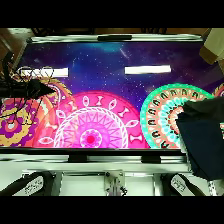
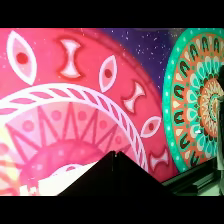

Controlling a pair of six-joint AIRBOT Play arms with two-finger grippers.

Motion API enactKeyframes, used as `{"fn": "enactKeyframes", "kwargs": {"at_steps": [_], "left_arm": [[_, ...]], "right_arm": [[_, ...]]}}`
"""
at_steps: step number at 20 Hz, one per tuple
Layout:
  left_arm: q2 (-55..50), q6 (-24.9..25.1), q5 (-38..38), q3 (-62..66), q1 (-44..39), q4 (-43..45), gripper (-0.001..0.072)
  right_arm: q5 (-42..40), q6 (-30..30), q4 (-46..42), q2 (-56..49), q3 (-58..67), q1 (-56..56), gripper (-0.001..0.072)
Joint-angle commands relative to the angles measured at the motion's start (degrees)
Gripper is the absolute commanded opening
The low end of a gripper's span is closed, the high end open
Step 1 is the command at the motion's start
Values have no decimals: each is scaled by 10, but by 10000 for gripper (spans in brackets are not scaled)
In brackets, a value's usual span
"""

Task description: Fold the shirts.

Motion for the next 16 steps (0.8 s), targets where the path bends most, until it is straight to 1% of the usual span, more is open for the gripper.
{"fn": "enactKeyframes", "kwargs": {"at_steps": [1,3,5,7,9,11,13,15,16], "left_arm": [[0,8,-5,0,0,-4,39],[0,8,-5,0,0,-4,39],[0,10,-5,0,0,-4,39],[0,10,-5,0,0,-3,39],[0,10,-5,0,0,-3,39],[0,10,-5,0,0,-1,39],[0,10,-5,0,0,-1,39],[0,10,-5,0,0,-1,39],[0,10,-5,0,0,0,39]], "right_arm": [[85,-9,-54,23,2,-84,75],[120,-15,-91,23,2,-108,75],[138,-15,-111,23,-8,-129,75],[155,-13,-119,23,-42,-146,75],[160,-12,-119,29,-103,-161,75],[149,-15,-151,42,-180,-170,75],[134,-14,-212,46,-253,-175,76],[103,-13,-238,47,-301,-175,76],[79,-10,-252,47,-321,-175,116]]}}
